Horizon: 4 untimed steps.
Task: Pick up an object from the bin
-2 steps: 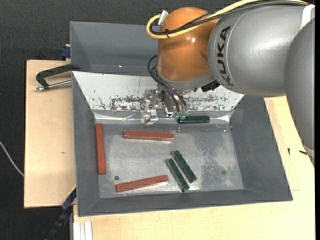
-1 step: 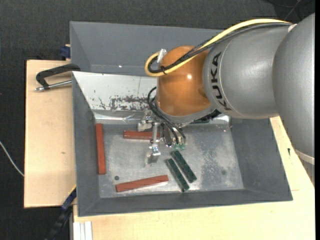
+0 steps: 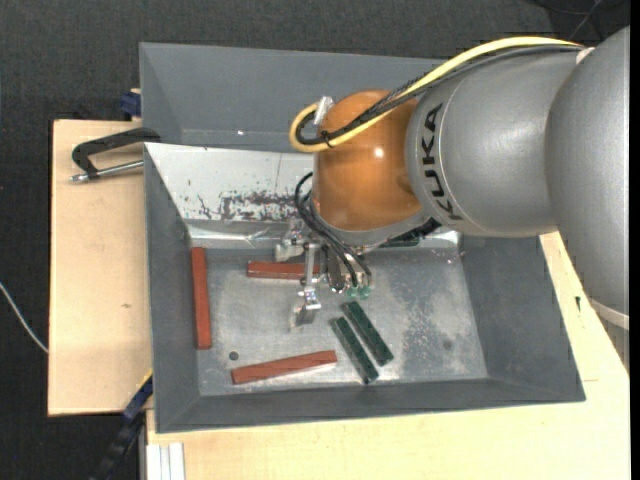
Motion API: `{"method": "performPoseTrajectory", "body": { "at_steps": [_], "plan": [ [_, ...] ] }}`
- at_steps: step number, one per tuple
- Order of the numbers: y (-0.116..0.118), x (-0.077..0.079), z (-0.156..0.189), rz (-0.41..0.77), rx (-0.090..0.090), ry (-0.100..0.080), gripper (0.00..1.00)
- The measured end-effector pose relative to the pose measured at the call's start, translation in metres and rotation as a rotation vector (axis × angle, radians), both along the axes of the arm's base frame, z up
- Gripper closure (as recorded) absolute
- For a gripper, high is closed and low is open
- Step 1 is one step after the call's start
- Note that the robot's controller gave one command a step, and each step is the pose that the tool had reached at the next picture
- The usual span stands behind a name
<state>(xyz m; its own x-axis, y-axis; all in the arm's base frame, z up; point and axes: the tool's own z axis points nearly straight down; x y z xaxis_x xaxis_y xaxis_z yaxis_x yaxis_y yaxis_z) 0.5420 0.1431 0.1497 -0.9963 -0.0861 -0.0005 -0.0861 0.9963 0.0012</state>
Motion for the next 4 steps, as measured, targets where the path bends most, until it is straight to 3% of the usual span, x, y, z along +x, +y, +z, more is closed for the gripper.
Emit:
{"method": "performPoseTrajectory", "body": {
  "at_steps": [1, 2, 3, 4],
  "plan": [
    [-0.03, 0.033, -0.034, -0.012, 0.003, -0.009, 0.0],
    [-0.022, 0.026, -0.072, -0.01, 0.0, 0.009, 1.0],
    [-0.022, 0.026, -0.072, -0.01, 0.001, 0.007, 1.0],
    [0.004, 0.018, 0.061, 0.027, 0.001, -0.006, 1.0]
  ]
}}
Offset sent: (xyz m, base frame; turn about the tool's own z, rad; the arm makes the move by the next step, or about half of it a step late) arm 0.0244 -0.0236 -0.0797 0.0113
